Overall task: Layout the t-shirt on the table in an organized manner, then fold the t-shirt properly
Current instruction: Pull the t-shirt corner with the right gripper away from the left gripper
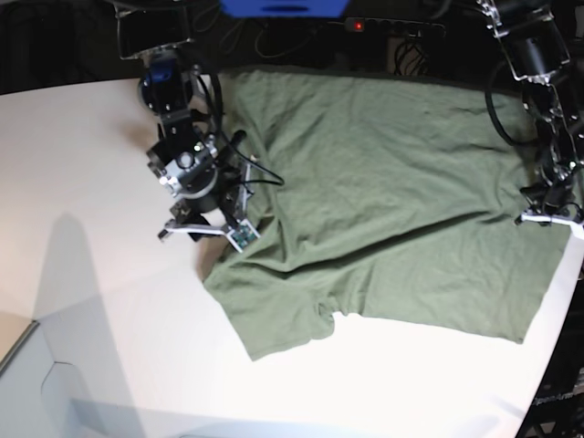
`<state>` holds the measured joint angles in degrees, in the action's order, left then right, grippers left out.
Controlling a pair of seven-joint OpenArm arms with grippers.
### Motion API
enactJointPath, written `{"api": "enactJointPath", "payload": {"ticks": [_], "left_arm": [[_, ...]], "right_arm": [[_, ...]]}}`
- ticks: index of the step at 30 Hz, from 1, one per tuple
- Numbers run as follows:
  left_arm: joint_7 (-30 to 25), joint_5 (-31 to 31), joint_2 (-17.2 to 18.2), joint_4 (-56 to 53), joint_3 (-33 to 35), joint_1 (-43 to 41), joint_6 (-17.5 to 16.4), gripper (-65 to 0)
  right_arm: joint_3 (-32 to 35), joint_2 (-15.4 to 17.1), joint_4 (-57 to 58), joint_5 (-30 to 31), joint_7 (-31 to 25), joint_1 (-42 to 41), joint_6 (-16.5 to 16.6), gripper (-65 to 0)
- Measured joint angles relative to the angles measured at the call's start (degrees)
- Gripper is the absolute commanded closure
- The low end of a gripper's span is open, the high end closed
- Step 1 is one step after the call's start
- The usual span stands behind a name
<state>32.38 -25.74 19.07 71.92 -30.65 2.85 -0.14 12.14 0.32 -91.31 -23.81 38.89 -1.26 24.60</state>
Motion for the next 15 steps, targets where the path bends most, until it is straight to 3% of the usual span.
{"api": "enactJointPath", "payload": {"ticks": [6, 9, 15], "left_arm": [[-0.39, -0.24, -4.79, 1.95, 0.33, 0.57, -0.07, -0.2], [-0.83, 0.15, -5.03, -1.84, 2.89, 0.52, -0.02, -0.2], [-2.47, -0.24, -4.39, -8.46, 4.09, 3.28, -0.44, -0.2]], "right_arm": [[-2.78, -0.13, -5.55, -0.13, 1.05, 5.40, 0.00, -8.1], [-3.17, -0.13, -11.47, -0.44, 1.38, 8.59, 0.00, -3.1], [-2.91, -0.15, -15.93, -0.20, 0.92, 15.74, 1.31, -1.1]]}}
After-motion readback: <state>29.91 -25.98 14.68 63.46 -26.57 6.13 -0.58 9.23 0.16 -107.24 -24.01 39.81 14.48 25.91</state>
